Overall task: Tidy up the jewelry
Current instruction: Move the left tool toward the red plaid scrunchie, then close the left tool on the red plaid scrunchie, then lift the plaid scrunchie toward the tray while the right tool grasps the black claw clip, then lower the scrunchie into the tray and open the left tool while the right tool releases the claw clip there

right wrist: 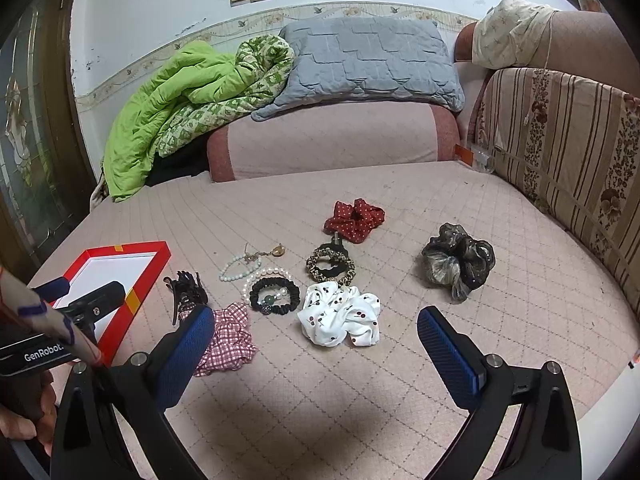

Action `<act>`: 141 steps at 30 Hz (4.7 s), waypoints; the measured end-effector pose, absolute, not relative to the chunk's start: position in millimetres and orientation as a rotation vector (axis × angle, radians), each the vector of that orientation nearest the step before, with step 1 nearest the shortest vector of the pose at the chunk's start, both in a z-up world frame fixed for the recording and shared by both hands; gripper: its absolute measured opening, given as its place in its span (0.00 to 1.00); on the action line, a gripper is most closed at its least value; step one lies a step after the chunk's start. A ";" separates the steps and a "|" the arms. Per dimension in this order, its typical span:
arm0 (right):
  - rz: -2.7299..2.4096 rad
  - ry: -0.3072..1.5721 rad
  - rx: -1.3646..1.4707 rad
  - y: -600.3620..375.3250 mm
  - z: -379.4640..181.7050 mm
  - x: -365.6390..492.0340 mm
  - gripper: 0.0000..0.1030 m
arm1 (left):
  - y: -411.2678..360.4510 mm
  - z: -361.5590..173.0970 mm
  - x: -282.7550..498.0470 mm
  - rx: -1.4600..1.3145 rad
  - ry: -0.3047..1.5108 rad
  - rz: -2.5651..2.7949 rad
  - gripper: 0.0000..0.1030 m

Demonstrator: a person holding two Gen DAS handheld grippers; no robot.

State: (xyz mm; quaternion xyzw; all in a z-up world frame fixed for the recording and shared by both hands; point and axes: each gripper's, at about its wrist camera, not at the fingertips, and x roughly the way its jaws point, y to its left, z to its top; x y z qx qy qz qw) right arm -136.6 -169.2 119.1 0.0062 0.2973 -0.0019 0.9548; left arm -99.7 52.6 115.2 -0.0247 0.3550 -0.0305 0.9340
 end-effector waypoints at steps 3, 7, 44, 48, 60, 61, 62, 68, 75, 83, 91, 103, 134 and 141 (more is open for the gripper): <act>-0.003 0.607 0.017 -169.8 118.4 -135.5 1.00 | 51.1 112.2 -97.8 -0.049 0.731 -0.062 1.00; -0.006 0.610 0.019 -171.2 117.9 -134.9 1.00 | 52.0 108.4 -96.0 -0.053 0.735 -0.062 1.00; -0.043 0.639 0.082 -196.9 111.6 -129.7 1.00 | 24.4 73.1 -80.2 -0.108 0.860 -0.510 0.13; -0.024 0.647 0.075 -189.2 110.5 -125.2 0.99 | 60.0 95.6 -82.7 -0.169 0.784 -0.462 0.13; 0.235 0.761 0.045 -117.8 88.1 -85.6 0.94 | 136.9 102.3 -74.6 -0.121 0.680 -0.216 0.13; 0.271 0.770 0.031 -106.0 86.7 -77.9 0.94 | 141.4 103.1 -73.9 -0.125 0.673 -0.210 0.13; 0.291 0.776 0.024 -98.9 85.1 -73.1 0.94 | 145.0 103.7 -73.2 -0.124 0.669 -0.202 0.13; 0.372 0.847 -0.014 -59.3 61.1 -21.5 0.94 | 166.0 96.0 -69.2 -0.150 0.677 -0.172 0.13; 0.375 0.937 -0.013 -47.4 29.0 9.8 0.73 | 178.2 89.8 -65.4 -0.171 0.693 -0.150 0.13; 0.374 0.924 0.015 -52.5 28.4 6.7 0.38 | 182.9 89.3 -64.9 -0.181 0.692 -0.141 0.13; 0.401 0.868 0.071 -57.1 44.5 -6.8 0.37 | 187.5 89.2 -65.9 -0.177 0.690 -0.122 0.13; 0.449 0.840 0.079 -26.6 65.2 -8.8 0.38 | 224.8 90.2 -52.6 -0.174 0.690 -0.047 0.13; 0.427 1.007 -0.006 109.4 29.2 91.9 0.38 | 301.4 59.5 45.3 -0.373 0.906 0.011 0.13; 0.411 1.039 -0.017 109.6 20.2 98.7 0.38 | 301.6 53.1 55.6 -0.376 0.949 0.021 0.13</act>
